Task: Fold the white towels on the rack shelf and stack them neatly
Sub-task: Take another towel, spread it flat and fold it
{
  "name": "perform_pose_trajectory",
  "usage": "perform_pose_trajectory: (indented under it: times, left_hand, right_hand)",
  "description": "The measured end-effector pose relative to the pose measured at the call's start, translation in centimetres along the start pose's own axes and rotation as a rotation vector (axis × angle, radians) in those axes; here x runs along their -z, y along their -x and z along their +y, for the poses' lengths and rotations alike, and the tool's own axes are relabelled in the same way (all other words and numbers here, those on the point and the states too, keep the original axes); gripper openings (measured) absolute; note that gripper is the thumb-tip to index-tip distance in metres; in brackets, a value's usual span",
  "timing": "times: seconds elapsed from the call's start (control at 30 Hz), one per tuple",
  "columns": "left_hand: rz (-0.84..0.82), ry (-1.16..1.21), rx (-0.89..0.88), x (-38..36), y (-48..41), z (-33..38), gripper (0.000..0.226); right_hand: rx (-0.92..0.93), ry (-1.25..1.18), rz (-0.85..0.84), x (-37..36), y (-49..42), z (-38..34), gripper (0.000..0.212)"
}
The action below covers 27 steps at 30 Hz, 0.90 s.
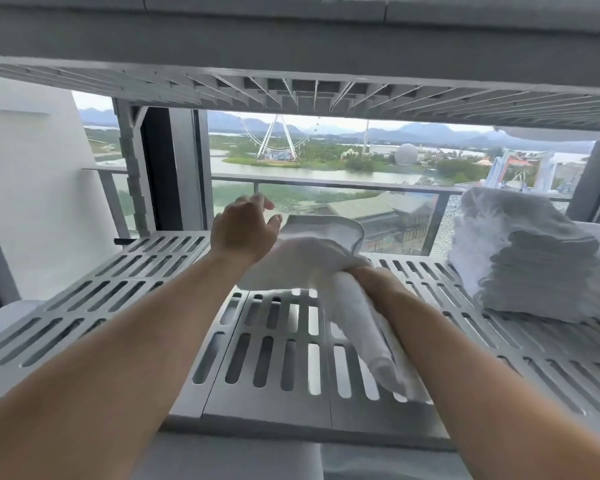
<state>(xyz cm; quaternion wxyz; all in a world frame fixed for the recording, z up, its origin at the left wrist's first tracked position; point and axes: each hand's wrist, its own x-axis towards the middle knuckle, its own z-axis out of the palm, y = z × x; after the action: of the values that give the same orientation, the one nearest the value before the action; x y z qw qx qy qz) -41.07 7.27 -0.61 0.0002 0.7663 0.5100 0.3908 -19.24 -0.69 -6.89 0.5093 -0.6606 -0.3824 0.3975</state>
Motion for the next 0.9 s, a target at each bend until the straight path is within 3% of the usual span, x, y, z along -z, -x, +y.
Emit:
perform_pose_trajectory:
  times: [0.07,0.13,0.2,0.3,0.43,0.53,0.67,0.8,0.9]
  left_hand:
    - [0.070,-0.039,-0.060,-0.3,1.5,1.5,0.031]
    - [-0.024,-0.006,-0.011,-0.9,3.0,3.1,0.031]
    - [-0.275,0.044,0.131,-1.6,3.9,4.8,0.043]
    - [-0.732,0.190,0.351,-2.1,5.4,6.8,0.058]
    - [-0.830,0.219,0.413,-2.0,5.7,7.1,0.045]
    - [-0.898,0.301,0.449,-1.6,5.7,8.4,0.037]
    - [-0.826,-0.058,0.273,-1.6,6.3,10.3,0.034]
    - [-0.754,-0.277,0.205,-1.5,6.9,10.6,0.039]
    - [-0.742,-0.358,0.183,-1.5,6.7,10.1,0.038]
  right_hand:
    - [-0.038,-0.204,0.027,0.1,0.5,0.4,0.015]
    - [-0.113,-0.376,-0.038,-0.2,1.1,1.1,0.021]
    - [-0.215,-0.492,-0.097,-0.9,1.7,1.7,0.035]
    - [-0.272,-0.519,-0.117,-1.5,2.7,1.7,0.019]
    - [-0.125,-0.046,-0.099,0.7,2.7,2.8,0.014]
    - [-0.122,0.175,-0.127,2.6,3.1,3.3,0.025]
    - [-0.020,0.438,-0.045,4.3,3.5,3.7,0.039]
    - [-0.047,0.776,-0.036,4.5,4.0,3.7,0.041]
    - [0.035,1.114,0.146,4.6,4.3,3.6,0.045]
